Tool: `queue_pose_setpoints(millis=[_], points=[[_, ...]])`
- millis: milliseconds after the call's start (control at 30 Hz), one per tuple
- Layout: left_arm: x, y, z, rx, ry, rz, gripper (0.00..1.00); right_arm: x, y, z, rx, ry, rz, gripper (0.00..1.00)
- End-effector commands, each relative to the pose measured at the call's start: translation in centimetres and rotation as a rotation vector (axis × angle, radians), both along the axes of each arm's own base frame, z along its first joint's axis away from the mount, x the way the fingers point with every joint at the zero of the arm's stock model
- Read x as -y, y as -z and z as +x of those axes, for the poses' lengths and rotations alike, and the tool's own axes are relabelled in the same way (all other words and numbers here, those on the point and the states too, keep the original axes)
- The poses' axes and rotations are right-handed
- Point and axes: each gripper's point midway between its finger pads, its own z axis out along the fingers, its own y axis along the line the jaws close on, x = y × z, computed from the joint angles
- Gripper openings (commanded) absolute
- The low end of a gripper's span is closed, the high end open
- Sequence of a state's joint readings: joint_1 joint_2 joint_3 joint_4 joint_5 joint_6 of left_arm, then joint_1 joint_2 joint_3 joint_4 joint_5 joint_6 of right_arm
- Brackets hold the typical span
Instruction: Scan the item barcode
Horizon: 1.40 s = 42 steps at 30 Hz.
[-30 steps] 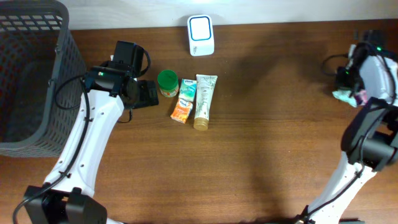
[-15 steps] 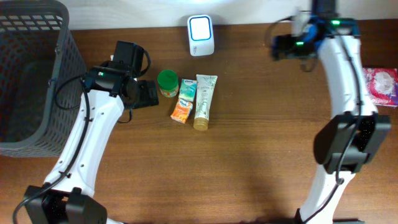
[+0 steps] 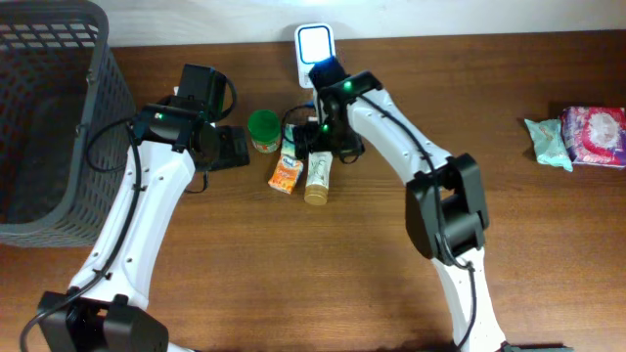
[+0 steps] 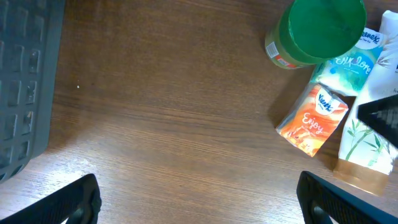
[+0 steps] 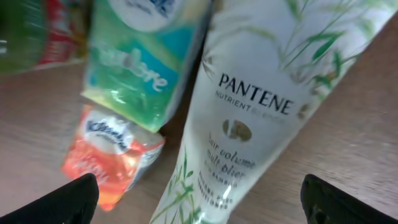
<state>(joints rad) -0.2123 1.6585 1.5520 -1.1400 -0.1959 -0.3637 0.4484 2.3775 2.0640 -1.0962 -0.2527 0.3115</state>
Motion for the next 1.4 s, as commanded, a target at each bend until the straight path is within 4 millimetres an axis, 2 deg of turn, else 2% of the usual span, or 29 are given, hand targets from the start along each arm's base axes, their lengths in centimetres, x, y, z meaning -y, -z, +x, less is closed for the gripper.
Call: queue_pose_setpoints(millis=[0, 67, 100, 167, 267, 400, 500, 567, 600, 667, 700, 767, 800, 900, 967, 1000, 1067, 1133, 1300, 1367], points=[[-0.1, -0.2, 0.1, 0.008, -0.010, 0.005, 0.99, 1.2, 1.6, -0.1, -0.040, 0.056, -0.044, 0.99], [-0.1, -0.2, 0.1, 0.008, -0.010, 0.005, 0.99, 2.0, 1.2, 0.3, -0.074, 0.055, 0.041, 0.99], [-0.1, -0.2, 0.1, 0.008, -0.010, 0.005, 0.99, 1.7, 0.4, 0.3, -0.104, 0.026, 0.158, 0.99], [-0.1, -0.2, 0.1, 0.008, -0.010, 0.005, 0.99, 2.1, 0.1, 0.2, -0.155, 0.024, 0.278, 0.99], [-0.1, -0.2, 0.1, 0.008, -0.010, 0.005, 0.99, 3.1, 2.1, -1.4, -0.238, 0.055, 0.326, 0.99], [-0.1, -0.2, 0.1, 0.008, -0.010, 0.005, 0.99, 0.6, 2.7, -2.3, -0.269, 0.031, 0.587, 1.00], [-0.1, -0.2, 0.1, 0.008, -0.010, 0.005, 0.99, 0.5, 3.7, -2.8, -0.276, 0.036, 0.607, 0.86], [-0.1, -0.2, 0.1, 0.008, -0.010, 0.005, 0.99, 0.9, 4.6, -2.8, -0.280, 0.065, 0.569, 0.63], [-0.1, -0.2, 0.1, 0.008, -0.010, 0.005, 0.99, 1.6, 5.4, -2.6, -0.285, 0.115, 0.505, 0.47], [-0.1, -0.2, 0.1, 0.008, -0.010, 0.005, 0.99, 2.3, 5.8, -1.9, -0.265, 0.144, 0.451, 0.41], [-0.1, -0.2, 0.1, 0.008, -0.010, 0.005, 0.99, 2.3, 5.6, -1.5, -0.249, 0.143, 0.441, 0.33], [-0.1, -0.2, 0.1, 0.008, -0.010, 0.005, 0.99, 2.4, 4.8, -0.5, -0.218, 0.156, 0.426, 0.22], [-0.1, -0.2, 0.1, 0.008, -0.010, 0.005, 0.99, 2.8, 4.1, 0.1, -0.192, 0.160, 0.392, 0.22], [-0.1, -0.2, 0.1, 0.008, -0.010, 0.005, 0.99, 6.3, 1.5, 1.3, -0.119, 0.195, 0.148, 0.20], [-0.1, -0.2, 0.1, 0.008, -0.010, 0.005, 0.99, 8.6, -0.6, 1.9, -0.080, 0.215, 0.000, 0.10], [-0.1, -0.2, 0.1, 0.008, -0.010, 0.005, 0.99, 10.4, -2.1, 2.0, -0.060, 0.228, -0.104, 0.04], [-0.1, -0.2, 0.1, 0.008, -0.010, 0.005, 0.99, 12.5, -3.6, 1.8, -0.042, 0.239, -0.221, 0.04], [-0.1, -0.2, 0.1, 0.008, -0.010, 0.005, 0.99, 13.8, -3.8, 1.5, -0.039, 0.232, -0.297, 0.04], [-0.1, -0.2, 0.1, 0.008, -0.010, 0.005, 0.99, 11.1, -3.8, 1.1, 0.004, 0.079, -0.309, 0.37], [-0.1, -0.2, 0.1, 0.008, -0.010, 0.005, 0.99, 9.5, -4.0, 1.0, 0.060, 0.028, -0.376, 0.42]])
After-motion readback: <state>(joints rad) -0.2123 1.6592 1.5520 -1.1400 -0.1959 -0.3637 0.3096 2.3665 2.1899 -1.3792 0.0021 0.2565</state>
